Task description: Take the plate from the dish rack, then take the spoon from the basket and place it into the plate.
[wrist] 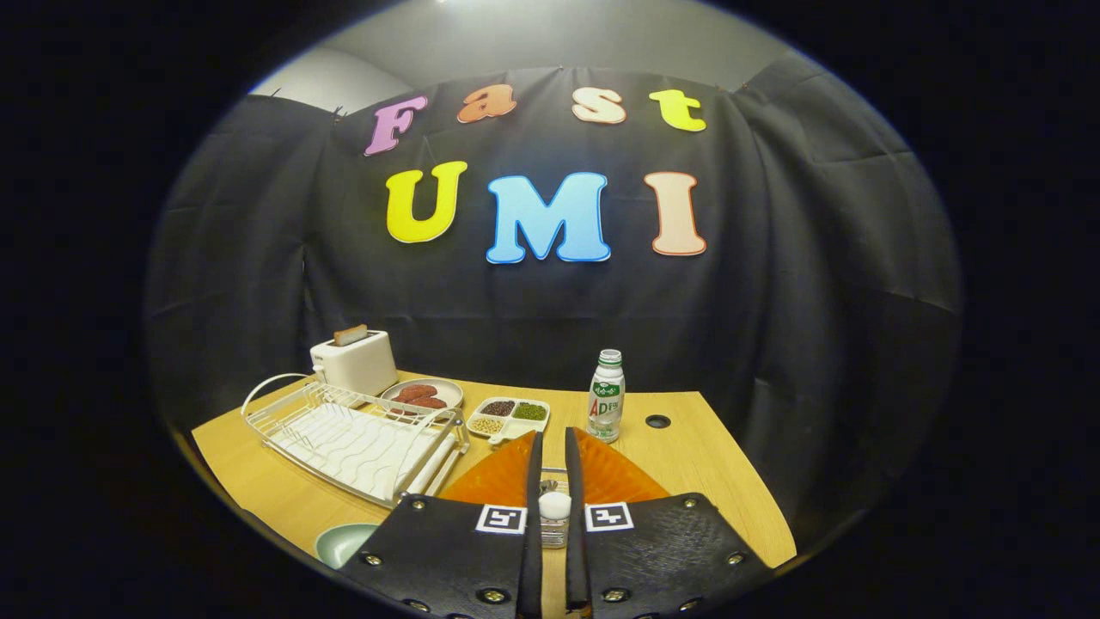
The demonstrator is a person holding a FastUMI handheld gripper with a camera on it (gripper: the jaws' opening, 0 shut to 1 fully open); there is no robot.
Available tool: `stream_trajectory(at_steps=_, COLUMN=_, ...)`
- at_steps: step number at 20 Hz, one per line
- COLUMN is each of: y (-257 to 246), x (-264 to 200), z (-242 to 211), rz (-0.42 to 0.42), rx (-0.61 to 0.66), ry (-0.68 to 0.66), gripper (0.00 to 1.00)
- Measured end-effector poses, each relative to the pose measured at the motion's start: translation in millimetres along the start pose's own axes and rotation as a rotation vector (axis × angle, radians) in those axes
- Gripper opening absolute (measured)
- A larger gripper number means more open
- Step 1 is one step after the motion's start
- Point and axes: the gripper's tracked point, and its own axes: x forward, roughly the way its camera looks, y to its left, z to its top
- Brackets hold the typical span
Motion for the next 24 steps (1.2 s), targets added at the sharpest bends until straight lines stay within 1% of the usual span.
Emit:
stream_trajectory(at_steps=2, y=4.1, x=-11.2, z=7.2, rz=-0.005, rx=0.03, ry=0.006, gripper=0.1)
stream_trajectory(at_steps=4, y=5.3, x=-21.0, z=16.2, rz=-0.019, rx=0.03, ry=0.004, gripper=0.1)
stream_trajectory(at_steps=7, y=17.0, x=-35.0, z=21.4, rz=-0.011, rx=0.033, ry=0.019, gripper=0.11)
stream_trajectory(at_steps=9, y=29.0, x=-39.4, z=11.8, rz=0.009, rx=0.027, ry=0.054, gripper=0.11)
stream_trajectory(at_steps=11, y=34.0, x=-45.3, z=0.5, rz=0.011, rx=-0.004, ry=0.085, gripper=0.1)
stream_trajectory(at_steps=15, y=62.2, x=-52.9, z=-18.1, rz=0.056, rx=-0.009, ry=0.136, gripper=0.1)
stream_trajectory(at_steps=24, y=120.8, x=-47.2, z=-49.6, rz=0.159, rx=-0.032, ry=0.231, gripper=0.11)
